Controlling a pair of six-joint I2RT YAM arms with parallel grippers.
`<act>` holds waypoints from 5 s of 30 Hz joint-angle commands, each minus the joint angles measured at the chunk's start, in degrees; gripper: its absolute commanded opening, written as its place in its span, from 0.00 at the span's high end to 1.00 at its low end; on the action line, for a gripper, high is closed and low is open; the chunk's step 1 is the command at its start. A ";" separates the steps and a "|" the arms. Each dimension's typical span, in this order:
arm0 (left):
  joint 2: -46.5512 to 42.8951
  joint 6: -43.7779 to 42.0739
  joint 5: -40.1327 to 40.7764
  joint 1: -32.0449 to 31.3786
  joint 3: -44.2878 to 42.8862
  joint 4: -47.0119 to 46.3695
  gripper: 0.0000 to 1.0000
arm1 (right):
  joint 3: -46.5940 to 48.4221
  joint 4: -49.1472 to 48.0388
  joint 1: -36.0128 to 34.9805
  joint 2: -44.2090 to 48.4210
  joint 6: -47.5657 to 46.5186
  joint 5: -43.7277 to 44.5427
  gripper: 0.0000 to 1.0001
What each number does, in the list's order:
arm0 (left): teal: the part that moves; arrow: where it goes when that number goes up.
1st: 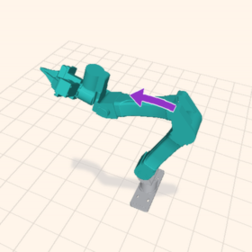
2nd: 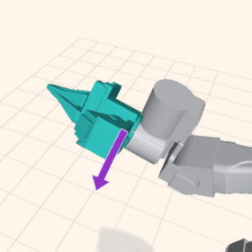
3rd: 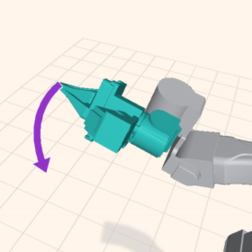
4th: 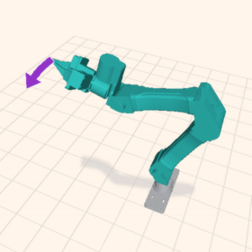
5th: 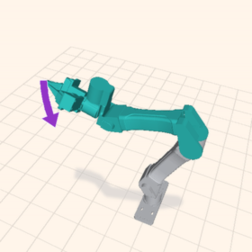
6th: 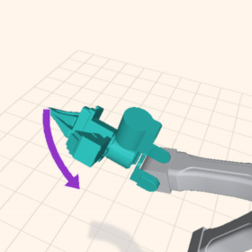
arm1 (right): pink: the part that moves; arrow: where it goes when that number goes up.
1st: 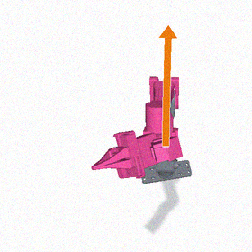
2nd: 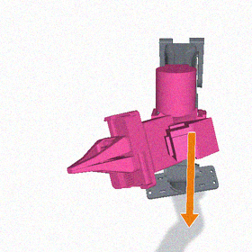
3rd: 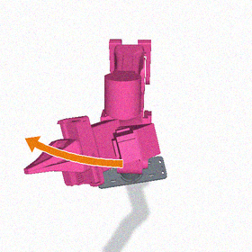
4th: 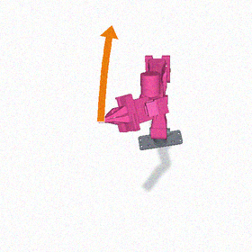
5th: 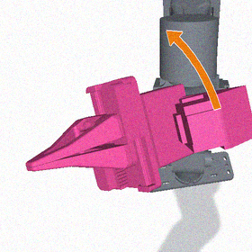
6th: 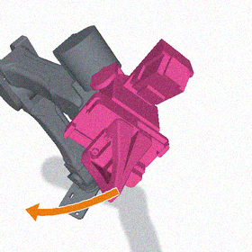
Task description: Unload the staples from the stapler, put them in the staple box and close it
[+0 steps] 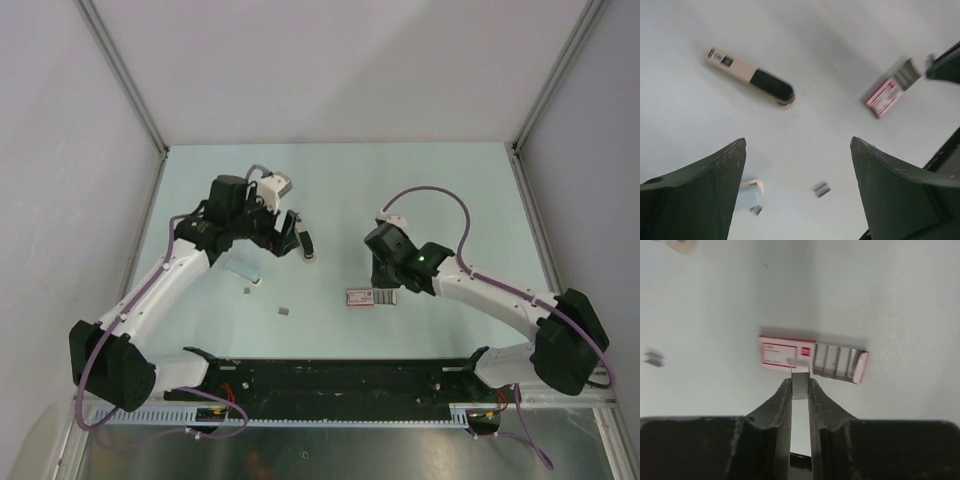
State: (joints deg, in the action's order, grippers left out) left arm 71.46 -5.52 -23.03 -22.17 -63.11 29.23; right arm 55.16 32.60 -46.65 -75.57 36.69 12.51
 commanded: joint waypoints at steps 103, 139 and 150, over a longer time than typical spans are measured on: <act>-8.74 -11.97 5.31 -4.46 8.48 3.57 0.15 | -1.72 1.36 -2.84 -14.94 2.79 7.95 0.98; -9.27 -11.93 5.19 -4.59 7.93 3.70 0.13 | -1.72 0.56 -2.91 -16.79 1.19 5.71 0.79; -9.44 -12.23 5.45 -4.63 7.89 3.84 0.12 | -1.72 1.09 -2.75 -12.95 1.04 4.78 0.57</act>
State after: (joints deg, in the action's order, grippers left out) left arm 63.72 -16.99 -16.86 -26.35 -55.07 33.63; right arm 53.67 33.63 -49.39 -91.92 37.65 17.63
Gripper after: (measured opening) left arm 0.883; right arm 0.419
